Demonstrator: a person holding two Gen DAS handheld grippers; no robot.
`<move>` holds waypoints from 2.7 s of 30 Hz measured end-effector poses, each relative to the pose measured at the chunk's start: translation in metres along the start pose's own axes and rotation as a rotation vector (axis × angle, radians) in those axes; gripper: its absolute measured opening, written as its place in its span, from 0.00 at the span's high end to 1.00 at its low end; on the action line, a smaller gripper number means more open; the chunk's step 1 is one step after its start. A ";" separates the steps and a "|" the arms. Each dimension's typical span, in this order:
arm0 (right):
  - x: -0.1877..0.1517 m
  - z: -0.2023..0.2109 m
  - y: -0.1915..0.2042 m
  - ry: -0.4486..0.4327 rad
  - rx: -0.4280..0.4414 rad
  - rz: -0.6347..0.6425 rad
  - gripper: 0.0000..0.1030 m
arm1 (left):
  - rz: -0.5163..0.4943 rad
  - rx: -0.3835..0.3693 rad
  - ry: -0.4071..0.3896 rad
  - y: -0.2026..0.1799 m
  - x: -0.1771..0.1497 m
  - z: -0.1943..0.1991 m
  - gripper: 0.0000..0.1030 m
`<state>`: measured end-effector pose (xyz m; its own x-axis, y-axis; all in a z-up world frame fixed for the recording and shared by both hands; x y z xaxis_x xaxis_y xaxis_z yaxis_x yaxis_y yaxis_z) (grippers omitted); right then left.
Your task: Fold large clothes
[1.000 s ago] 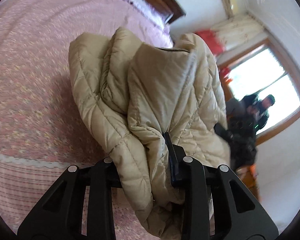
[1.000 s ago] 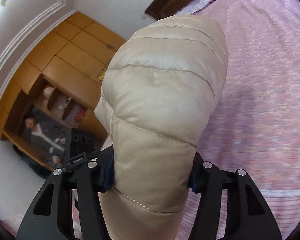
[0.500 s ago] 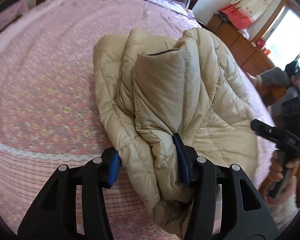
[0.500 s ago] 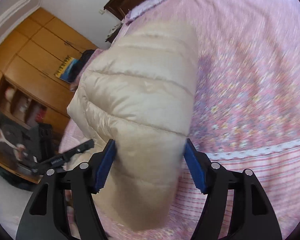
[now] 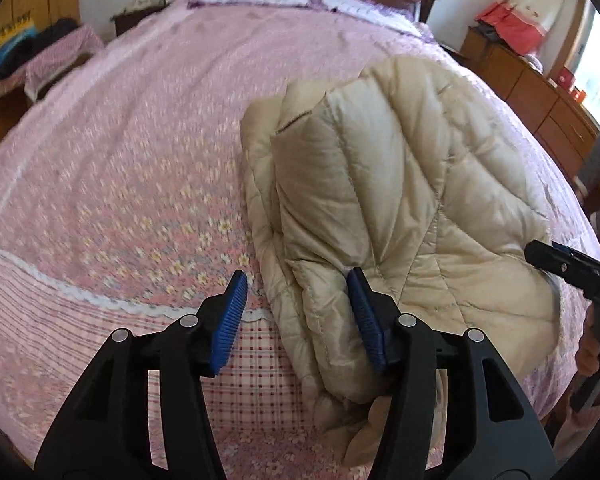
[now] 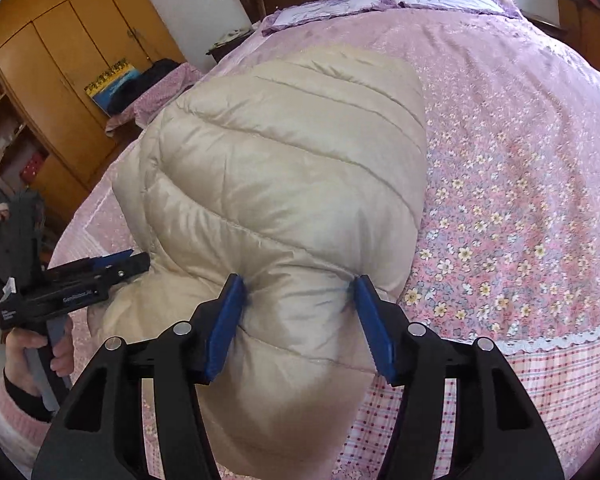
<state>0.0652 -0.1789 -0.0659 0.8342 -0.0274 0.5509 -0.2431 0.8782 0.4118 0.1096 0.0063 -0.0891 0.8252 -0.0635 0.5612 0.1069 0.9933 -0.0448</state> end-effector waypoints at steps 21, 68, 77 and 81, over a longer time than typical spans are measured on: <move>0.062 -0.029 -0.022 -0.087 -0.108 -0.135 0.44 | 0.162 0.034 -0.018 -0.002 0.065 -0.063 0.43; -0.088 0.043 0.028 -0.027 -0.163 -0.053 0.05 | 0.029 0.082 0.026 -0.029 -0.102 0.052 0.05; -0.118 0.027 0.017 0.013 -0.198 -0.085 0.05 | 0.021 0.110 0.051 -0.033 -0.120 0.040 0.05; -0.124 0.024 0.010 0.028 -0.214 -0.105 0.05 | 0.030 0.091 0.079 -0.039 -0.126 0.034 0.05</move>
<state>-0.0522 -0.1784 -0.1125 0.8633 -0.1133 0.4917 -0.0463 0.9526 0.3007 -0.0173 -0.0208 -0.1301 0.8687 -0.0376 0.4939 0.0339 0.9993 0.0164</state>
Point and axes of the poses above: each gripper's, at about its wrist camera, not at the fingertips, and z roughly against the way its jaws point, y to its left, x to its top, the point moved 10 cm from there along -z, roughly the way its jaws point, and after that the axes turned 7 degrees about x, right-handed, at the moved point
